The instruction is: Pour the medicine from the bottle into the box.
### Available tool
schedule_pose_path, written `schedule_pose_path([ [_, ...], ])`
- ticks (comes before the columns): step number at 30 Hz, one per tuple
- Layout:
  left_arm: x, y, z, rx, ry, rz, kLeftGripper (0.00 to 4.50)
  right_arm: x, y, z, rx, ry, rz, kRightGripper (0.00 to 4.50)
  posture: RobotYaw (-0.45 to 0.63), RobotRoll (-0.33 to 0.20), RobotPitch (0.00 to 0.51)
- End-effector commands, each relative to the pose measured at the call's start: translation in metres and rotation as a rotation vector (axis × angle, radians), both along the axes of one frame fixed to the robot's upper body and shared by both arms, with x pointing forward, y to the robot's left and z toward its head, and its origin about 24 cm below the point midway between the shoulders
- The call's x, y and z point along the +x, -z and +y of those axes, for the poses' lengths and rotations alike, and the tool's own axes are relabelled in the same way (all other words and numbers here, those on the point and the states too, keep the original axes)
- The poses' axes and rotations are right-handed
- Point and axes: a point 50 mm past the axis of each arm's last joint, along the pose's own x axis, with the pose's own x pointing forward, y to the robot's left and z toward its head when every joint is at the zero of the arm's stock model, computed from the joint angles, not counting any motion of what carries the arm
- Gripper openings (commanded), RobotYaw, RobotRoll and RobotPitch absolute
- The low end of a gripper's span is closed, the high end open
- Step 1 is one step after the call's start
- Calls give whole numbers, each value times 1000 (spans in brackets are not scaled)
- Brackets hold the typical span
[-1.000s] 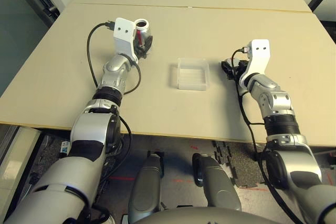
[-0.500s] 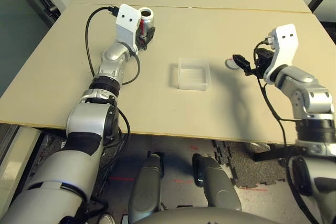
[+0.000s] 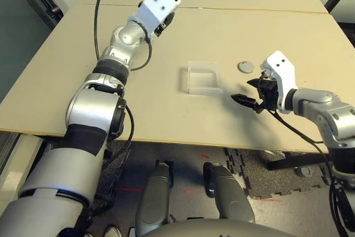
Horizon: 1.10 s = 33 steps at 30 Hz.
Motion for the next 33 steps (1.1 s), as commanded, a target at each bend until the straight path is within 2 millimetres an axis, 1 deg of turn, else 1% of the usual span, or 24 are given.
schedule_pose_path([
  [1,-5,-2,-19,288,68,-139,2444,-3,-1,11,3,-53,4,4500,48,0,195],
  [3,-8,6,-31,507,114,-224,2444,-2,-1,16,-2,-68,1,4500,56,0,191],
  [7,-12,19,-44,837,208,-381,2444,1,-2,24,8,-86,-10,4500,59,0,184],
  [12,-16,37,-48,1110,335,-511,2444,7,-3,30,21,-87,-25,4500,64,0,177],
  [14,-17,45,-47,1195,380,-550,2444,9,-3,31,24,-85,-32,4500,65,0,173],
  [16,-18,48,-48,1242,420,-590,2444,11,-3,32,30,-83,-39,4500,65,0,172],
  [18,-19,48,-51,1262,446,-628,2444,13,-3,34,36,-82,-44,4500,67,0,171],
  [23,-22,43,-60,1241,484,-671,2444,16,-2,36,51,-78,-50,4500,68,0,169],
  [28,-24,43,-63,1179,485,-639,2444,18,-2,37,59,-76,-54,4500,65,0,170],
  [31,-23,41,-62,1064,440,-553,2444,19,-2,37,62,-74,-56,4500,62,0,169],
  [33,-23,33,-60,864,376,-437,2444,20,-2,37,63,-72,-56,4500,61,0,168],
])
